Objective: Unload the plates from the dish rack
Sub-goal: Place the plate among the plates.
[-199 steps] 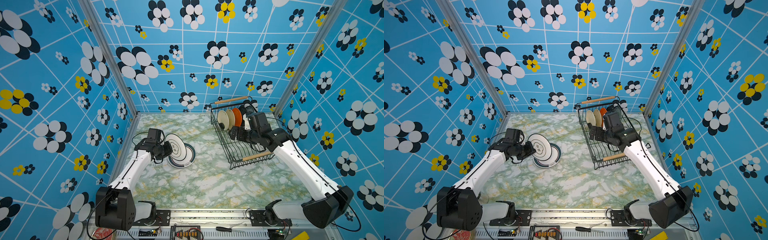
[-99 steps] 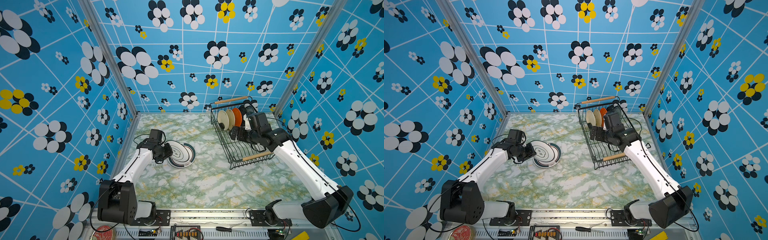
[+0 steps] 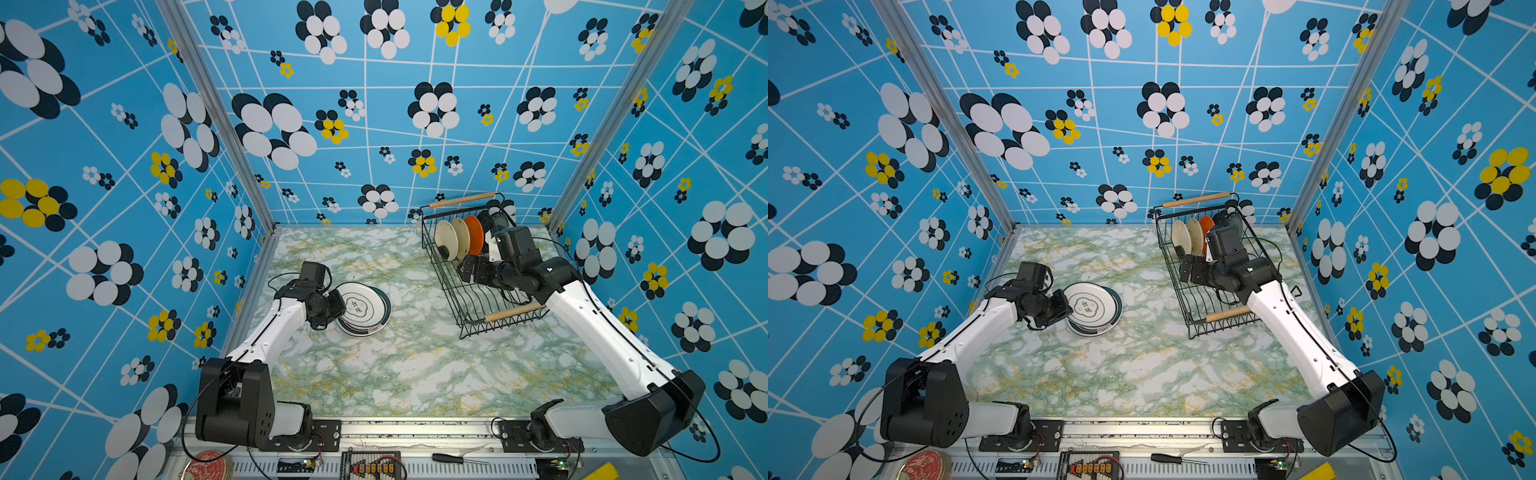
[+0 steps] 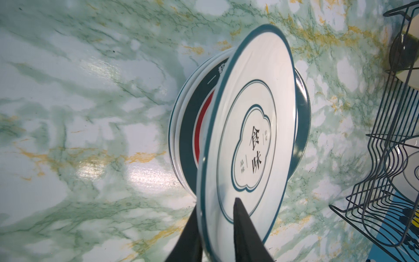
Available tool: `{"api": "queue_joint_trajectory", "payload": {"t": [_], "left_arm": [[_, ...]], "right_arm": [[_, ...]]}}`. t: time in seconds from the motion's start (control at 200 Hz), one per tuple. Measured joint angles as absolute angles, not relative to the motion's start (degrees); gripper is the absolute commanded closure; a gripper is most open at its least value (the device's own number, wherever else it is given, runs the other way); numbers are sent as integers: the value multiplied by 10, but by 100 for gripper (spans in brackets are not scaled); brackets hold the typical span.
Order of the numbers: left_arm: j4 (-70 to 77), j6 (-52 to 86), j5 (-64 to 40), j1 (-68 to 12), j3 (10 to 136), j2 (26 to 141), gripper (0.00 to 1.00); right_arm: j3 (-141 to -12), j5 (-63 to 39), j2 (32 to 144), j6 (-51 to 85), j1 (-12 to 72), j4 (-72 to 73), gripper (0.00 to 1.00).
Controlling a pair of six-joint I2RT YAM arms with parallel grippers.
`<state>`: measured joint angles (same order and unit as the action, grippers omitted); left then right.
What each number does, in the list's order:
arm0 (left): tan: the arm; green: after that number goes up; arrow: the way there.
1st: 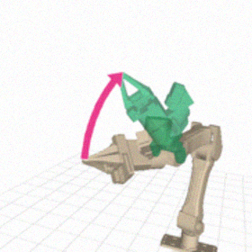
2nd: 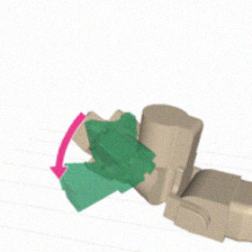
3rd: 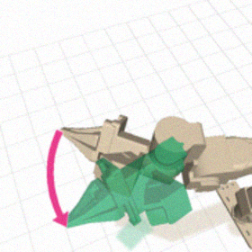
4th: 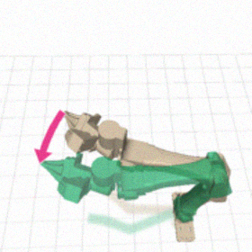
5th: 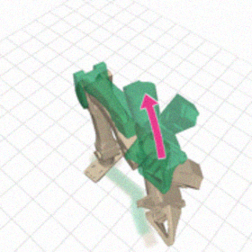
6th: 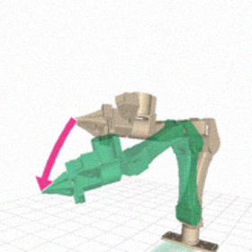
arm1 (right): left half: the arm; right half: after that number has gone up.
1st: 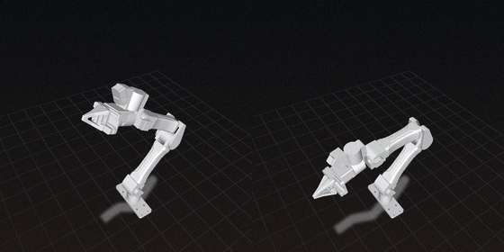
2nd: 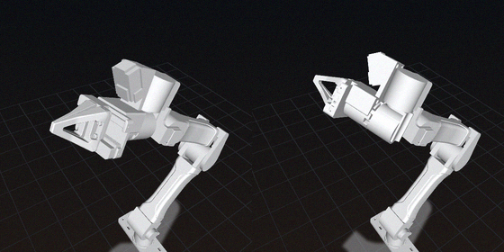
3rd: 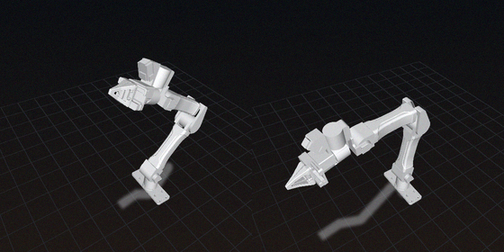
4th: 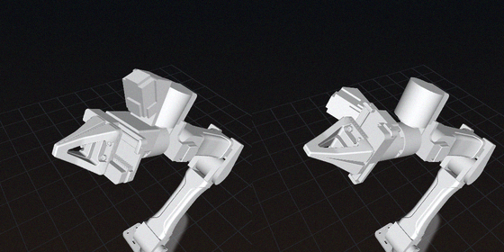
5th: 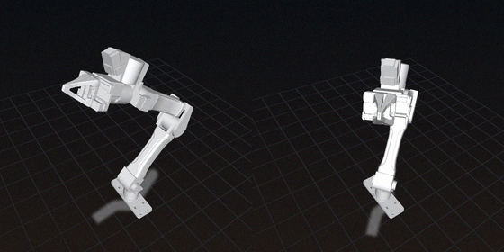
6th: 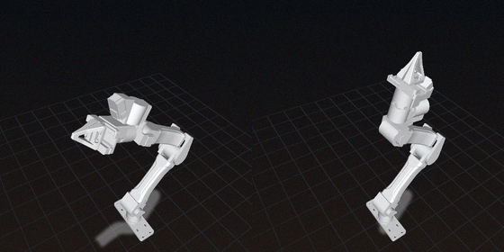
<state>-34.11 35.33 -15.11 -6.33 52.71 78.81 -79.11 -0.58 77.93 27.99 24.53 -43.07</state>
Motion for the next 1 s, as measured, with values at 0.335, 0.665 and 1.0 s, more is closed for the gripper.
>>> {"api": "queue_joint_trajectory", "payload": {"t": [0.335,0.665,1.0], "left_arm": [[-320,354,-153,-63,506,813,76],[-306,353,-154,-63,500,827,73],[-297,352,-154,-63,499,842,62]], "right_arm": [[-791,-8,779,278,242,-430,1],[-783,-10,779,276,242,-430,1],[-782,-10,779,276,238,-430,1]]}}
